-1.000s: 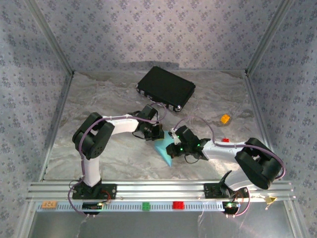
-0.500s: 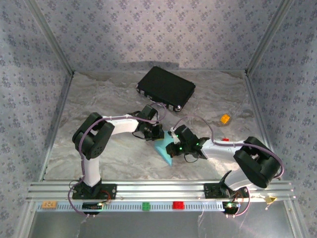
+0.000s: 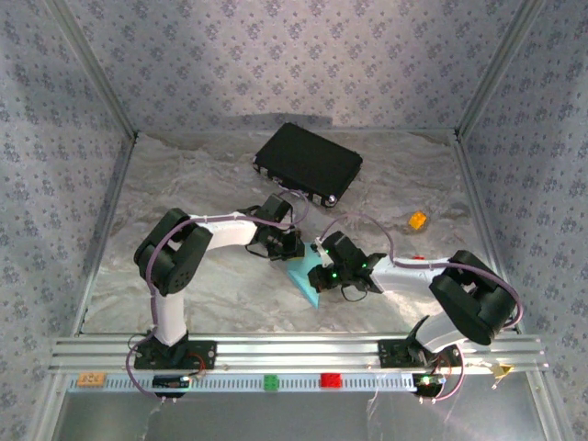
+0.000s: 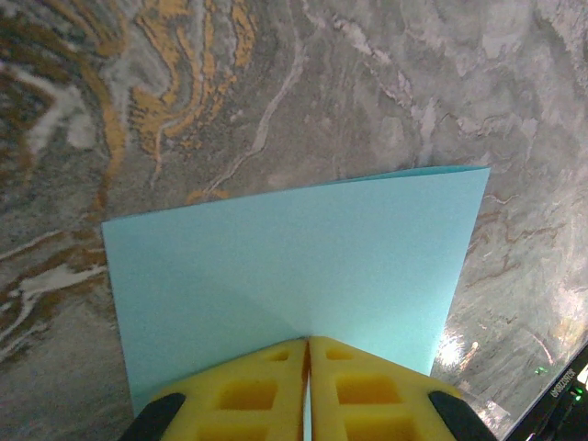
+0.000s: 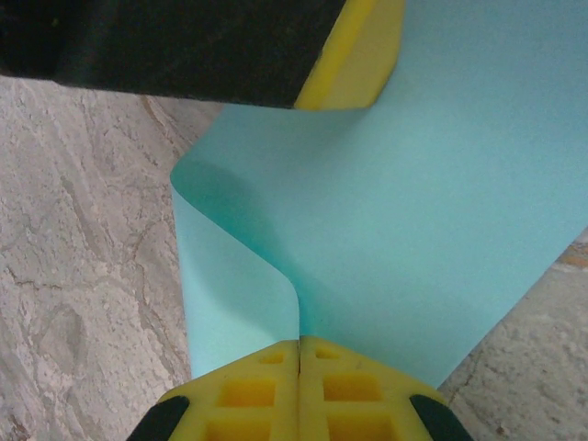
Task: Fold a paper plane with a square sheet of paper (pick it up from the middle)
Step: Third fold the triangle at the center of the table.
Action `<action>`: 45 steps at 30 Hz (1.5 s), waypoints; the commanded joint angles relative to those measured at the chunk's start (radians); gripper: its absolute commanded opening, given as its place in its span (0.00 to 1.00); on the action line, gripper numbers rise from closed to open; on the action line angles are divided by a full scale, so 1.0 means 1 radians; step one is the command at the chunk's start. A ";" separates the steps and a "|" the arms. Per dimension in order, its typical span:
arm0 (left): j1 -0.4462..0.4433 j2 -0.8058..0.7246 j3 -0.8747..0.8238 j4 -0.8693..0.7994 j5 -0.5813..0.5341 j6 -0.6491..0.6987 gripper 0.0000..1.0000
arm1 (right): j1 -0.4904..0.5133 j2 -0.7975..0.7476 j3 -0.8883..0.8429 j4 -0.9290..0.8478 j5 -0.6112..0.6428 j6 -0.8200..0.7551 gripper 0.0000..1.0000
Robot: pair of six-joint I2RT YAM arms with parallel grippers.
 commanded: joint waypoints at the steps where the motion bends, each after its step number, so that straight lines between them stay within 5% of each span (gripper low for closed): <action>1: 0.001 -0.004 -0.022 -0.022 -0.019 -0.007 0.09 | -0.007 0.003 0.010 -0.022 0.021 -0.006 0.01; 45: 0.001 -0.015 -0.035 -0.009 -0.022 -0.011 0.09 | -0.006 0.035 -0.008 -0.023 0.039 0.014 0.01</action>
